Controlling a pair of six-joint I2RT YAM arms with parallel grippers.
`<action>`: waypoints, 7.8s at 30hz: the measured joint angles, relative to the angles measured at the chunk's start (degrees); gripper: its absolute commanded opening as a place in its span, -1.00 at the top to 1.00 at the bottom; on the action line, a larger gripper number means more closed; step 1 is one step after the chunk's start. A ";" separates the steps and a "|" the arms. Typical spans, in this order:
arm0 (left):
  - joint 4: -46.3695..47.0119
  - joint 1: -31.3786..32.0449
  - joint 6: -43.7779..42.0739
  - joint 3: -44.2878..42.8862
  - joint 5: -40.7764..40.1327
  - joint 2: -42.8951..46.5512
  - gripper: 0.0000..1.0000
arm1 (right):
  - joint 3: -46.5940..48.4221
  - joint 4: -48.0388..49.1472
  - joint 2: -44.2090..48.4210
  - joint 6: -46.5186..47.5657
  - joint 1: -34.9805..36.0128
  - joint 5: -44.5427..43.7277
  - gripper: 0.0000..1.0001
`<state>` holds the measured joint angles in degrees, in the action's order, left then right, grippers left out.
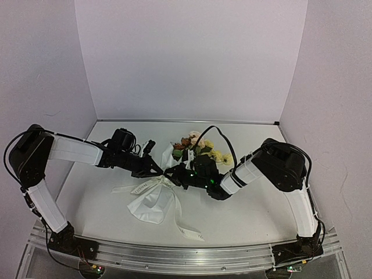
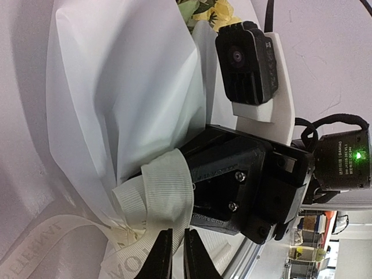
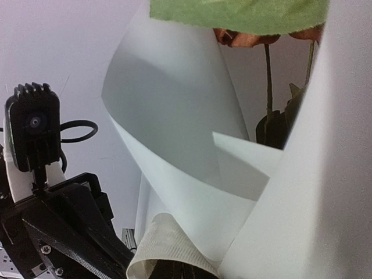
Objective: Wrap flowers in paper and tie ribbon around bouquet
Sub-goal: Cross the ribbon over the folded bouquet.
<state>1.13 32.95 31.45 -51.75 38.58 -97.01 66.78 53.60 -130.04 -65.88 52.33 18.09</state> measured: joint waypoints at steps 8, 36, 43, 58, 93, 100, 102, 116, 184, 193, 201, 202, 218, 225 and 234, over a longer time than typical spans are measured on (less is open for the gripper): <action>-1.85 0.02 -0.74 0.00 -1.22 0.75 1.00 | 0.10 -1.10 0.16 1.08 0.45 -0.52 0.92; -5.11 2.40 -4.44 -0.72 -1.43 4.48 0.99 | 2.17 -8.09 2.03 2.24 2.52 -1.82 0.91; -3.79 2.40 -3.99 -0.72 0.82 4.33 0.99 | 5.02 -6.24 -0.13 1.26 2.05 0.46 0.88; -3.33 2.38 -2.60 -4.65 -0.50 -2.36 1.00 | 5.27 0.32 -4.28 -1.78 -0.51 2.59 0.89; -13.71 2.38 -6.69 -10.91 -11.85 -1.12 0.19 | 5.51 3.99 -6.03 -2.32 -0.98 2.64 0.90; -13.73 2.22 -7.52 -10.91 -14.43 1.52 0.15 | 5.51 3.99 -6.03 -2.33 -0.98 2.64 0.90; -13.71 1.90 -7.46 -10.91 -15.64 2.75 0.20 | 5.51 3.99 -6.03 -2.35 -0.98 2.64 0.90; -16.76 -0.62 -7.50 -10.86 -16.62 1.07 0.20 | 5.53 3.96 -6.05 -2.72 -0.98 2.64 0.90; -4.01 2.80 5.80 -2.54 -12.65 1.64 1.00 | -8.54 -8.43 10.68 4.37 -1.04 0.59 0.38; -1.30 7.40 11.58 -2.54 -11.37 1.27 1.00 | -10.67 -23.37 23.19 14.77 3.04 -5.98 0.21; 0.41 9.26 15.40 -2.87 -9.71 -1.85 0.99 | -10.71 -35.28 28.80 22.25 7.04 -13.66 0.11; 0.33 9.24 15.68 -3.21 -9.44 -2.21 1.00 | -10.69 -36.62 29.21 23.43 7.57 -14.50 0.10; 2.40 9.20 26.88 -11.67 6.59 -8.92 1.00 | -6.16 -47.34 29.43 31.82 12.97 -22.22 -0.23; 7.14 9.07 35.70 -11.67 10.52 -11.57 1.00 | -4.91 -47.32 27.13 29.35 12.97 -27.26 -0.34; 11.81 8.74 41.61 -11.63 11.01 -11.82 1.00 | -3.72 -47.20 24.69 25.80 12.97 -28.56 -0.28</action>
<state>12.93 41.69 73.05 -63.37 49.58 -108.84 63.06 6.39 -105.35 -40.08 65.30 -10.47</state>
